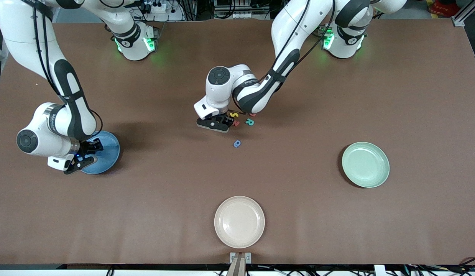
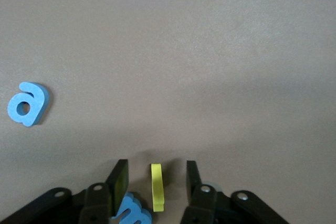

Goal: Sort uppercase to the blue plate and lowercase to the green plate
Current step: 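Lower the W into the blue plate and open the right gripper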

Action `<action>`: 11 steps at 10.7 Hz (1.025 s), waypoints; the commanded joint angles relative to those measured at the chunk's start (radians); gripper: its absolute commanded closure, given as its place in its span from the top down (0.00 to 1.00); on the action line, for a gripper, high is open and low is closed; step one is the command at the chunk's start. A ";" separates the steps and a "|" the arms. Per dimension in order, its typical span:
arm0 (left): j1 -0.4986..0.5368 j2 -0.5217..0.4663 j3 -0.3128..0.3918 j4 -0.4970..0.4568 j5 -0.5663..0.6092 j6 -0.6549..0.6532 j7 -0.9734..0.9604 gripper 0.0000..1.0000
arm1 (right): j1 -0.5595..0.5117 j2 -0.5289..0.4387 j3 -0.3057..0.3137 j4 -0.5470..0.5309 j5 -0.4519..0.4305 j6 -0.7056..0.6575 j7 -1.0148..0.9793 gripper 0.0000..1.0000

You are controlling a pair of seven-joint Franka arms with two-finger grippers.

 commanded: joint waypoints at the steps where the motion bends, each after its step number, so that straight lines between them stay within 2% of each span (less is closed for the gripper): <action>1: -0.018 0.020 0.015 0.027 0.027 0.008 -0.025 0.49 | -0.009 -0.009 0.008 -0.023 0.027 -0.011 -0.010 0.19; 3: -0.023 0.026 0.015 0.027 0.027 0.008 -0.025 0.46 | -0.007 -0.009 0.009 -0.034 0.068 -0.038 -0.010 0.18; 4: -0.023 0.026 0.015 0.027 0.026 0.008 -0.025 0.46 | -0.004 -0.009 0.009 -0.034 0.115 -0.064 -0.010 0.18; 6: -0.026 0.026 0.015 0.025 0.027 0.008 -0.026 0.42 | 0.001 -0.009 0.014 -0.035 0.145 -0.083 0.015 0.17; 10: -0.030 0.027 0.015 0.020 0.029 0.008 -0.025 0.20 | -0.001 -0.014 0.034 -0.036 0.151 -0.112 0.078 0.23; 11: -0.030 0.027 0.015 0.020 0.031 0.008 -0.025 0.17 | 0.002 -0.014 0.037 -0.036 0.190 -0.126 0.076 0.26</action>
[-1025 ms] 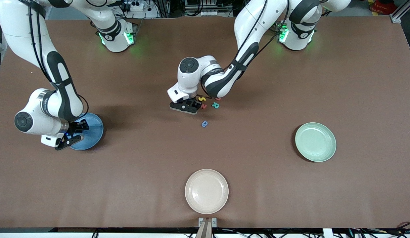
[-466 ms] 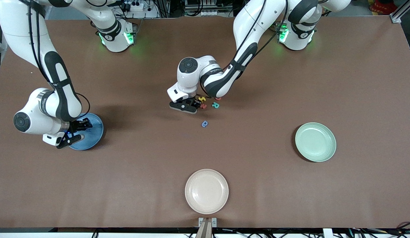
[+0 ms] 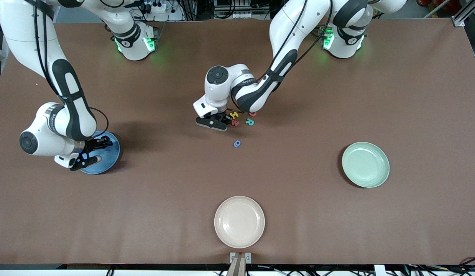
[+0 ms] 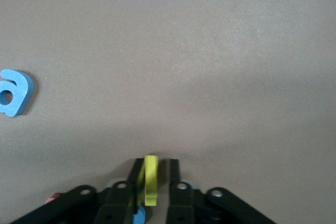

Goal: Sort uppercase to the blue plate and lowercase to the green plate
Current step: 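Lower the W into the blue plate and open the right gripper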

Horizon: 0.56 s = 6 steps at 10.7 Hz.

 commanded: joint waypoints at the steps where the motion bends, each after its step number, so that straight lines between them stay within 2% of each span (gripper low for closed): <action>1: -0.016 0.013 0.014 0.018 0.030 0.008 -0.025 0.12 | -0.001 -0.006 0.017 -0.031 0.072 -0.020 0.006 0.50; 2: -0.016 0.013 0.014 0.017 0.030 0.006 -0.025 0.02 | -0.001 -0.006 0.017 -0.031 0.074 -0.022 0.006 0.72; 6: -0.011 0.003 0.019 0.018 0.032 -0.003 -0.020 0.00 | -0.001 -0.009 0.017 -0.016 0.072 -0.024 0.004 0.76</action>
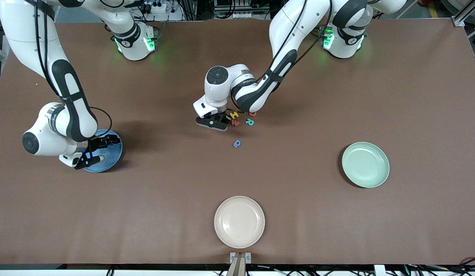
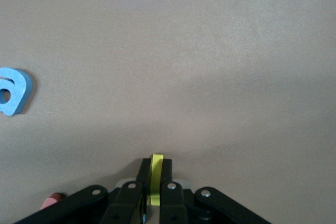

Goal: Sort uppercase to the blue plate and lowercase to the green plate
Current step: 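Carry the yellow h to the green plate while the right gripper returns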

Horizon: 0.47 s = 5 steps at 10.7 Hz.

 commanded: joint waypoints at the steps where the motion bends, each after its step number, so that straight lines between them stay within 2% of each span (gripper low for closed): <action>1: -0.009 -0.015 0.024 0.018 0.031 -0.009 -0.023 0.00 | -0.001 -0.011 0.007 0.008 0.013 0.002 0.005 0.76; 5: 0.037 -0.126 0.030 0.022 0.019 -0.133 -0.019 0.00 | -0.004 -0.011 0.004 0.112 -0.025 -0.100 0.008 0.76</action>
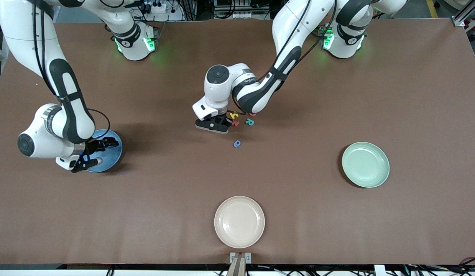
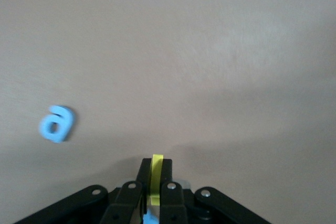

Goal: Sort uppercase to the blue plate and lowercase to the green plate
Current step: 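Carry the yellow h to the green plate while the right gripper returns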

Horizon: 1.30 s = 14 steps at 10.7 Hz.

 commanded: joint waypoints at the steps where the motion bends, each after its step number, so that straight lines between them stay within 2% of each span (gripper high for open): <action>1: 0.048 -0.111 0.004 -0.020 0.013 -0.086 -0.019 0.00 | -0.005 -0.012 0.004 0.069 -0.049 -0.078 0.008 0.75; 4: 0.117 -0.240 -0.005 -0.022 0.010 -0.243 0.012 0.00 | -0.004 -0.026 0.005 0.184 -0.060 -0.273 0.097 0.74; 6: 0.180 -0.324 -0.006 -0.022 -0.042 -0.369 0.162 0.00 | 0.012 -0.036 0.008 0.265 -0.060 -0.388 0.183 0.74; 9: 0.278 -0.421 -0.004 -0.028 -0.065 -0.564 0.273 0.00 | 0.067 -0.067 0.010 0.356 -0.059 -0.512 0.310 0.74; 11: 0.346 -0.473 -0.004 -0.055 -0.065 -0.696 0.308 0.00 | 0.125 -0.108 0.014 0.375 -0.059 -0.566 0.431 0.74; 13: 0.410 -0.527 -0.004 -0.136 -0.052 -0.698 0.319 0.00 | 0.195 -0.161 0.019 0.375 -0.079 -0.585 0.567 0.74; 14: 0.440 -0.541 -0.004 -0.172 -0.051 -0.697 0.325 0.00 | 0.250 -0.187 0.019 0.376 -0.115 -0.599 0.653 0.75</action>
